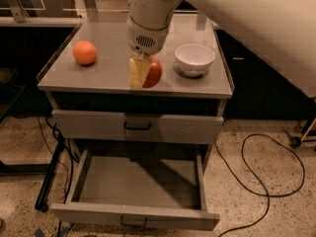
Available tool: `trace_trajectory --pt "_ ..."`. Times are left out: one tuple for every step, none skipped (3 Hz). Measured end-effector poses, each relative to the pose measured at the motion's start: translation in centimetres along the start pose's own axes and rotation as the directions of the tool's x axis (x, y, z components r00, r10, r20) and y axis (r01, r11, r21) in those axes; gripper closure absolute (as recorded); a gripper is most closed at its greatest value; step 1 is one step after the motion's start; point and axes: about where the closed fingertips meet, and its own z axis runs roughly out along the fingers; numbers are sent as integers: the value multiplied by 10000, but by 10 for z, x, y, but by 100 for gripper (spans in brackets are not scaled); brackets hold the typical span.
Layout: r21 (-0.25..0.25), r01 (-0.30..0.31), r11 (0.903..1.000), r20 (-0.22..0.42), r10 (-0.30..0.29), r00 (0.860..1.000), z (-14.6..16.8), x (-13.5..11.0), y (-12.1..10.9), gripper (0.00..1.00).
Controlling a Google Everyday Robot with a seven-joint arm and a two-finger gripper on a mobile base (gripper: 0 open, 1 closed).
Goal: Place apple into middle drawer
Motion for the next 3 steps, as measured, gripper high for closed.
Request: trace_trajectory --pt "-1260 -492 9908 -236 466 9986 35 10 64 100" --pt "-1260 -492 9908 -236 466 9986 35 10 64 100" --pt "-1620 -762 9838 -277 727 9970 60 16 78 100"
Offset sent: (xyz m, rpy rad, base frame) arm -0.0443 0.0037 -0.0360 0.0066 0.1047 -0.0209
